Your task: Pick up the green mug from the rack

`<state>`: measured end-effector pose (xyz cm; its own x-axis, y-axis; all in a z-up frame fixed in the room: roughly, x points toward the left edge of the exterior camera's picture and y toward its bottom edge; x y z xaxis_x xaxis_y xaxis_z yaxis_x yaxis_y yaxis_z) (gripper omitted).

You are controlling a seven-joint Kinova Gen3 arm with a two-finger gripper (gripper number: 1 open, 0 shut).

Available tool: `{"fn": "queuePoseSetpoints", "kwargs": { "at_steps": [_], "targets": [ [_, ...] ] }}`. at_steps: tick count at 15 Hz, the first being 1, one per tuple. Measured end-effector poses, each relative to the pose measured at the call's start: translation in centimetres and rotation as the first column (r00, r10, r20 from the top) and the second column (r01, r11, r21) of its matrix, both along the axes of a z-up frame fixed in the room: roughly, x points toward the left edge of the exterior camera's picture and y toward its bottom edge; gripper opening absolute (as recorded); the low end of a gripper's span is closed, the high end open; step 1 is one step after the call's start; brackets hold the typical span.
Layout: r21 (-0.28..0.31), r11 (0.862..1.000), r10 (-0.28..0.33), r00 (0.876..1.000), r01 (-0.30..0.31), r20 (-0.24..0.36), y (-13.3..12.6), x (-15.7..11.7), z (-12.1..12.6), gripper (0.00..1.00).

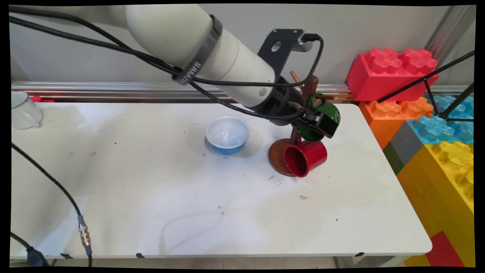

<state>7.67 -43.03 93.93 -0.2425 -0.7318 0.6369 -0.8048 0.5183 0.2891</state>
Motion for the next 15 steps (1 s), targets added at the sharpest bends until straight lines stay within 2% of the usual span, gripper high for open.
{"fn": "queuePoseSetpoints", "kwargs": {
  "at_steps": [15],
  "targets": [
    [-0.005, 0.997, 0.076, 0.992, -0.076, -0.098, -1.3, -2.8, -3.1, 1.0]
  ]
}}
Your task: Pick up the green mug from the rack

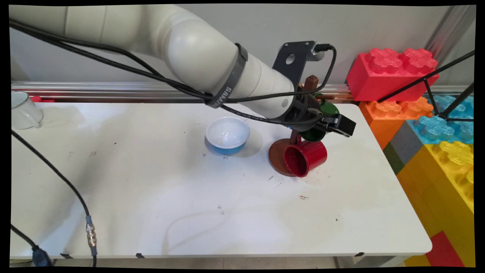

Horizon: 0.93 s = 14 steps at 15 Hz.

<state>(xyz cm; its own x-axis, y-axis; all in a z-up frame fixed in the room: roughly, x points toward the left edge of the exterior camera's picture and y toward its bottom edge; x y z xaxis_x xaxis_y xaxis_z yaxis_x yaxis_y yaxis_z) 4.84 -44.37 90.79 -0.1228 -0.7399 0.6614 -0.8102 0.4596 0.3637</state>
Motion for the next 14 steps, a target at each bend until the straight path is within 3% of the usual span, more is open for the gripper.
{"fn": "queuePoseSetpoints", "kwargs": {
  "at_steps": [11, 12, 14],
  "targets": [
    [-0.013, 0.999, 0.045, 0.998, -0.046, -0.042, -0.7, -0.51, -1.1, 1.0],
    [-0.015, 0.999, 0.048, 0.998, -0.049, -0.043, -0.75, -0.5, -1.12, 0.0],
    [-0.018, 0.998, 0.052, 0.998, -0.053, -0.046, -0.85, -0.5, -1.14, 0.0]
  ]
}}
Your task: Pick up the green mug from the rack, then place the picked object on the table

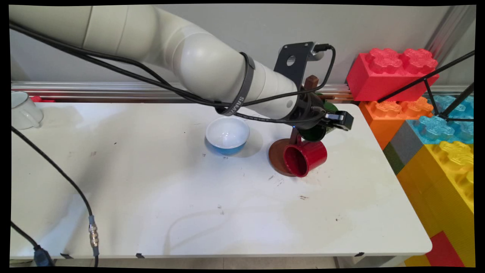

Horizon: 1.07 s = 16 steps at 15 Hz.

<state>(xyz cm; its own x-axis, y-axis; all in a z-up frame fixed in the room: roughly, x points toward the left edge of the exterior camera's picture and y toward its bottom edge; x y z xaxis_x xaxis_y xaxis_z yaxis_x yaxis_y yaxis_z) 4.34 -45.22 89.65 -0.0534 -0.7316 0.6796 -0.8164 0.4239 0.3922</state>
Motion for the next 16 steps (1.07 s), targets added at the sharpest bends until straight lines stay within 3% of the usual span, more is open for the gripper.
{"fn": "queuePoseSetpoints", "kwargs": {
  "at_steps": [10, 16],
  "targets": [
    [0.012, 0.999, 0.031, 1.0, -0.031, 0.003, 0.1, 0.61, -0.45, 0.0],
    [0.018, 0.999, 0.03, 0.999, -0.03, -0.026, 0.6, 0.88, -0.13, 0.0]
  ]
}}
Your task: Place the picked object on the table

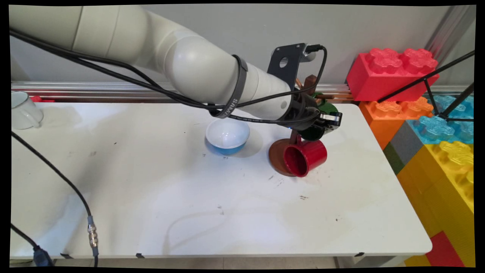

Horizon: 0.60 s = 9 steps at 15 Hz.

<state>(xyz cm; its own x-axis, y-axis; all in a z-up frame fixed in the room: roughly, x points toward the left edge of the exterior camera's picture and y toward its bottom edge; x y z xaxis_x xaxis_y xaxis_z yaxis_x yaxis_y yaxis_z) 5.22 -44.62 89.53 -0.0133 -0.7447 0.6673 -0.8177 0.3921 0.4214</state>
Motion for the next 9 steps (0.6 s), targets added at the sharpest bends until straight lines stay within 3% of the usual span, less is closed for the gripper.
{"fn": "queuePoseSetpoints", "kwargs": {
  "at_steps": [9],
  "targets": [
    [-0.01, 0.999, -0.032, 0.997, 0.032, -0.067, 0.7, -0.5, 1.8, 0.0]
  ]
}}
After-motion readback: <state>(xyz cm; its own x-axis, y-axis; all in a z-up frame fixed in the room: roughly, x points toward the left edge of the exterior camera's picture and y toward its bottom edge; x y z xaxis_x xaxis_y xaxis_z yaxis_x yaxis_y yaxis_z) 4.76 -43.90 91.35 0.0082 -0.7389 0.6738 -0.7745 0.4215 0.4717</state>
